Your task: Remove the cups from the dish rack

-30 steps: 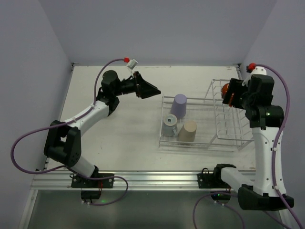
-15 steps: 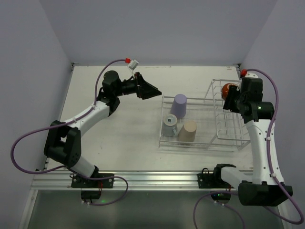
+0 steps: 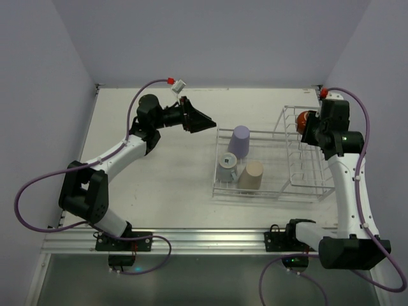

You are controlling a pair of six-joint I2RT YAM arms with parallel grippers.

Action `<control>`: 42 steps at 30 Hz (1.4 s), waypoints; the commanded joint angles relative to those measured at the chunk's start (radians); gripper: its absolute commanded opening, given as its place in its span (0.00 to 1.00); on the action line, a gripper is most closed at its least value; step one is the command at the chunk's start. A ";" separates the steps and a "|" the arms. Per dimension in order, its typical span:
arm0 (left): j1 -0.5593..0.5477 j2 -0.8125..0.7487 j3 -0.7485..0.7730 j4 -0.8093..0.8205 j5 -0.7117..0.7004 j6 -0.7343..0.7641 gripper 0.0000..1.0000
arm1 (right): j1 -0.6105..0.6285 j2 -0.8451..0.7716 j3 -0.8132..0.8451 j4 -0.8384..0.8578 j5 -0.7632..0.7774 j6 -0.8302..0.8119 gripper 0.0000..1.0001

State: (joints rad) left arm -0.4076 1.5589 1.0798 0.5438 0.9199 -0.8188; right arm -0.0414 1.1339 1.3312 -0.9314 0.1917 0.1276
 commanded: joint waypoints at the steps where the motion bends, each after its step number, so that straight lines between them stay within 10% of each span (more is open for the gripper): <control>1: -0.008 -0.007 0.028 0.012 0.007 0.023 0.82 | 0.000 -0.003 0.003 0.063 0.003 -0.029 0.41; 16: -0.008 -0.008 0.023 0.012 0.019 0.029 0.82 | 0.000 -0.006 -0.087 0.131 -0.001 -0.032 0.33; 22: -0.008 -0.011 0.023 0.010 0.016 0.026 0.82 | 0.000 0.010 -0.073 0.137 0.000 -0.032 0.00; 42: -0.008 0.038 0.009 0.010 -0.024 -0.046 0.80 | 0.002 -0.114 0.014 0.140 0.009 0.004 0.00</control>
State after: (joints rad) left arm -0.4084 1.5703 1.0798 0.5339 0.9077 -0.8299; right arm -0.0395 1.0481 1.2808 -0.8486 0.1913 0.1200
